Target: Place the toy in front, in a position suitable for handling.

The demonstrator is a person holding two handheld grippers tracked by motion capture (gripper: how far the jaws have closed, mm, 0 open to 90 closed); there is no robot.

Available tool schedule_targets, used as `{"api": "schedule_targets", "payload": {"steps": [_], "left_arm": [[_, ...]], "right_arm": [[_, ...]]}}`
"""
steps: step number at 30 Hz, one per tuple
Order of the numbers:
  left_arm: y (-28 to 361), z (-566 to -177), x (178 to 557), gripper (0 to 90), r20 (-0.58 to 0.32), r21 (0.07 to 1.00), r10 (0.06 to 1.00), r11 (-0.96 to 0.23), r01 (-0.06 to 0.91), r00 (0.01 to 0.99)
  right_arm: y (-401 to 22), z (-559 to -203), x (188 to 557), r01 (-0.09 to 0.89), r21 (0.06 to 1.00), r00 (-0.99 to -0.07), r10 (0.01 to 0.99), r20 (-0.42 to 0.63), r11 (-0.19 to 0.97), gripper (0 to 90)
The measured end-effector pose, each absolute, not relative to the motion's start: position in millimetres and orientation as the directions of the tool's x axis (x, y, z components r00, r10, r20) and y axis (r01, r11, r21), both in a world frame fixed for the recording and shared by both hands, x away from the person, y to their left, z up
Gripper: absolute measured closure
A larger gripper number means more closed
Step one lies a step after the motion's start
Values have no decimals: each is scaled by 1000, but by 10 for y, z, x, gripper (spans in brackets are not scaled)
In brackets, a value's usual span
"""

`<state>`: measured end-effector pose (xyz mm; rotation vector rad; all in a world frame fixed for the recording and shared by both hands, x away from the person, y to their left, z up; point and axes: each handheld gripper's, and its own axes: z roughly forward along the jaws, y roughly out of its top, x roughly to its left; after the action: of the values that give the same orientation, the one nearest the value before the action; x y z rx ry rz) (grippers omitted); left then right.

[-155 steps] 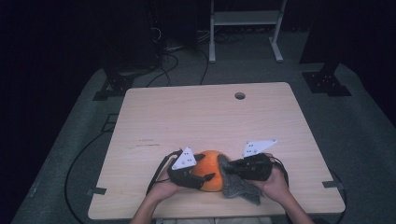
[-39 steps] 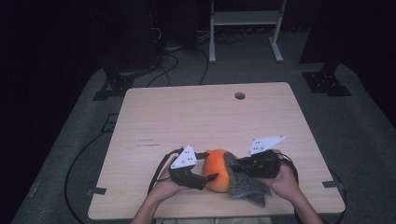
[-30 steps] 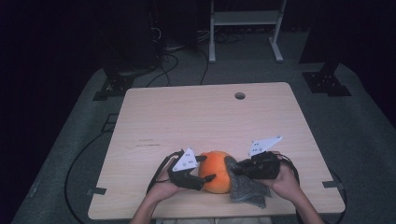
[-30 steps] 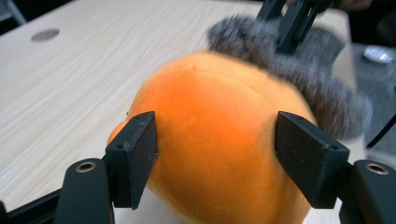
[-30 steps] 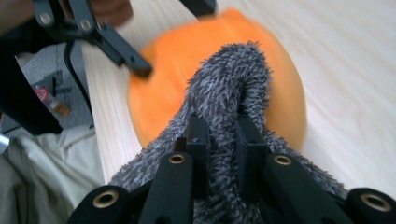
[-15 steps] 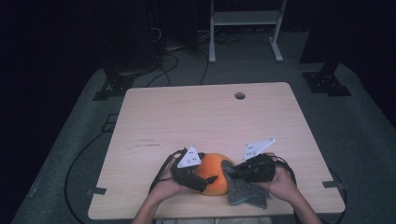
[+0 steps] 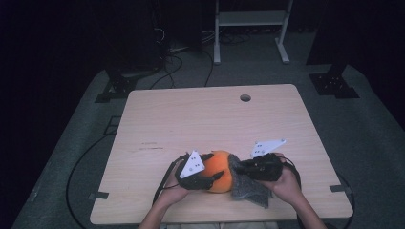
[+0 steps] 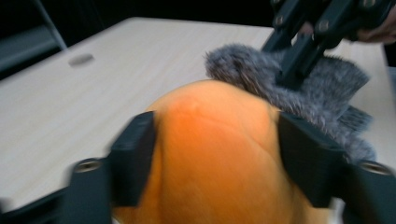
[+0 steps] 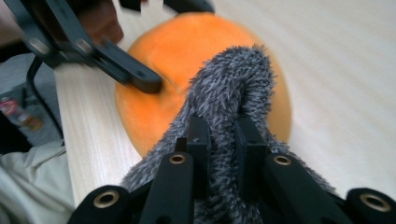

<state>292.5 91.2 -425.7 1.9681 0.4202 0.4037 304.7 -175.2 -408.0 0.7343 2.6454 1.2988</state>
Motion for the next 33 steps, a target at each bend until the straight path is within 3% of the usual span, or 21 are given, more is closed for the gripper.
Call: {"api": "schedule_targets", "payload": {"steps": [4,7,11,16,22,25,27,31,33], "left_arm": [[947,-4216,2979,146,28,909,480,-377,178,877],[956,-4317,3034,192,-32,873,493,-410,265,869],[1051,-4342,3044,255,-32,869,483,-418,263,875],[1063,-4347,3027,258,-22,869,477,-426,253,878],[990,-4305,2956,260,15,869,437,-451,204,900],[961,-4239,2926,214,34,857,397,-484,177,917],[977,-4206,2948,174,4,860,392,-471,196,920],[1025,-4236,3069,51,-112,827,441,-456,329,891],[1021,-4298,3107,41,-178,807,446,-443,390,877]], "right_arm": [[-1638,-4092,2961,343,762,-905,411,111,549,785],[-1564,-4087,2889,310,759,-918,389,81,573,784],[-1642,-4137,2942,339,742,-912,396,107,578,785],[-1801,-4225,3000,395,701,-890,436,133,594,784],[-1755,-4009,2975,367,795,-893,423,155,484,783],[-1677,-4140,2994,372,758,-903,397,163,535,784],[-1694,-4173,2976,371,750,-907,386,166,548,785],[-1736,-4190,2937,361,735,-913,378,153,574,784],[-1738,-4191,2932,362,734,-913,378,154,575,784]]}}
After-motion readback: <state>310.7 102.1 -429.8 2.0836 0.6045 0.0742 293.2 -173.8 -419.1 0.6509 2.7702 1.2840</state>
